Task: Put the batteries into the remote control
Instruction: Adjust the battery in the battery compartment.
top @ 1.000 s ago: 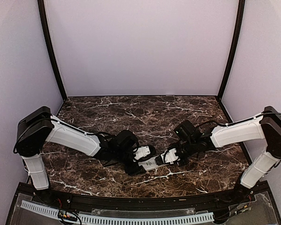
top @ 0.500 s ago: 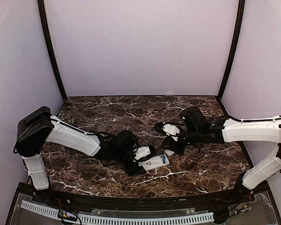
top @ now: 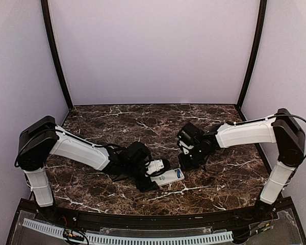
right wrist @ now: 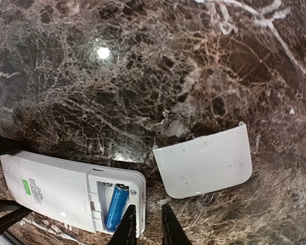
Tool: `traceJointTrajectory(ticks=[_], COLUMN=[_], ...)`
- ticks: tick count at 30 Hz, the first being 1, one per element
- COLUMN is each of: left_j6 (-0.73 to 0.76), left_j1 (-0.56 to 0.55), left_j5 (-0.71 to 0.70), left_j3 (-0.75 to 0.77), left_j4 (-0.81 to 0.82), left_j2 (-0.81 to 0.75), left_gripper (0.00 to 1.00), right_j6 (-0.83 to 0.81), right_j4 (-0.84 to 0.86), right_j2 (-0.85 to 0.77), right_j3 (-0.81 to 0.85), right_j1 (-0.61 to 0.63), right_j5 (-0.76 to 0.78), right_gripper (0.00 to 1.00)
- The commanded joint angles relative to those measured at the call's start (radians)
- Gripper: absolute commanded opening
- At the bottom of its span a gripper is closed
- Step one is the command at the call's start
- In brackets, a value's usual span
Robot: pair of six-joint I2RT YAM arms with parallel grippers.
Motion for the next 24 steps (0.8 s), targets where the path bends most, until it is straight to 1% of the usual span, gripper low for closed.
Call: traceJointTrajectory(ticks=[1,8,16,24], left_j6=[0.009,0.013,0.015,0.015], left_j1=[0.005,0.005,0.005,0.005], left_j5=[0.010,0.013,0.013,0.015], left_j3=[-0.006,-0.007,-0.008,-0.011], left_j4=[-0.044,-0.043,-0.042,-0.037], left_j2=[0.014,0.015,0.013,0.012], left_gripper=[0.71,0.71,0.72,0.72], right_j6=[0.094,0.134,0.127,0.128], right_j4=[-0.062,-0.096,-0.096,-0.108], right_j2=[0.028,0.032,0.075,0.104], right_j3=[0.049,0.072,0.101,0.105], right_j1=[0.036,0.066,0.074,0.079], right_j5=[0.017,0.026,0.017,0.026], right_gripper=[0.16,0.16,0.18,0.13])
